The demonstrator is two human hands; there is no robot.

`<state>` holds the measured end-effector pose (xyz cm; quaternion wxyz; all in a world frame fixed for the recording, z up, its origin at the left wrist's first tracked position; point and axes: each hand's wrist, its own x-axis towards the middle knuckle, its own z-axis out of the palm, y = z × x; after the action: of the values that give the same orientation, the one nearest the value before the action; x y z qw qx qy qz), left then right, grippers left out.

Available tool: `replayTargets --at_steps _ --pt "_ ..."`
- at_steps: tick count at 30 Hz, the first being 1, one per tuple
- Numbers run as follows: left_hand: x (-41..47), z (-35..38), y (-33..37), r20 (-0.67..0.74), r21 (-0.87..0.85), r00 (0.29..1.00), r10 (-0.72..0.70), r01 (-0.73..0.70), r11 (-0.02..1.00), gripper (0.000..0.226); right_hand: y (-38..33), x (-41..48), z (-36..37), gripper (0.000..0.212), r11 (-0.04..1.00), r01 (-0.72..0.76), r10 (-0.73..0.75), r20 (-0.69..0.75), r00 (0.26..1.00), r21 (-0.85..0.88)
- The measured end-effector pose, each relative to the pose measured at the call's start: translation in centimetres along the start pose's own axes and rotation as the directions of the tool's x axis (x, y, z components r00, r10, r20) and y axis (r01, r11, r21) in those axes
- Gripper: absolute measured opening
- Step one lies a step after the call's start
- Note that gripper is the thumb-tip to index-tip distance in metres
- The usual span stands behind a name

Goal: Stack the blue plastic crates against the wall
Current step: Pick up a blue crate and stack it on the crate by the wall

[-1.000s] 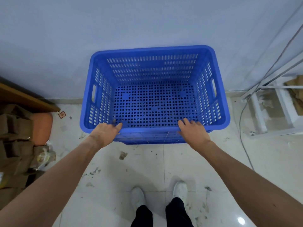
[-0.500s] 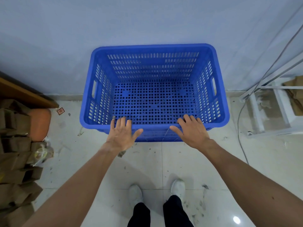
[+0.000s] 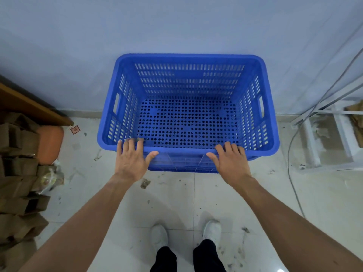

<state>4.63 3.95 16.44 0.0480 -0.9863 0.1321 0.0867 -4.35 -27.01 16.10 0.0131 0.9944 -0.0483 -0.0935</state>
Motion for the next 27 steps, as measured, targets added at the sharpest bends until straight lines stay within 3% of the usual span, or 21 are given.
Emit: replayTargets --at_steps 6,12,15,19,23,27 --pt "-0.4 0.2 0.6 0.059 0.035 0.993 -0.098 0.097 0.995 0.094 1.7 0.3 0.6 0.063 0.996 0.075 -0.076 0.015 0.997 0.053" --pt "-0.1 -0.4 0.3 0.218 -0.077 0.964 -0.151 0.171 0.982 0.095 1.9 0.0 -0.1 0.058 0.995 0.063 -0.07 0.085 0.994 0.081" --pt "0.5 -2.3 0.1 0.332 -0.091 0.938 -0.101 0.139 0.986 0.083 1.9 0.6 -1.7 0.057 0.997 0.03 -0.046 0.251 0.967 0.068" --pt "-1.2 -5.0 1.7 0.421 -0.239 0.907 -0.027 0.14 0.961 0.078 2.4 1.2 -3.8 0.057 0.996 -0.008 -0.033 0.468 0.883 0.087" --pt "-5.2 -10.1 3.9 0.41 -0.391 0.91 0.059 0.117 0.913 0.083 4.0 -1.5 -7.4 0.062 0.987 -0.04 -0.038 0.462 0.886 0.159" --pt "-7.9 -15.7 5.8 0.387 -0.388 0.917 0.094 0.069 0.919 0.084 5.4 -4.0 -12.3 0.065 0.965 -0.1 -0.011 0.418 0.908 0.244"
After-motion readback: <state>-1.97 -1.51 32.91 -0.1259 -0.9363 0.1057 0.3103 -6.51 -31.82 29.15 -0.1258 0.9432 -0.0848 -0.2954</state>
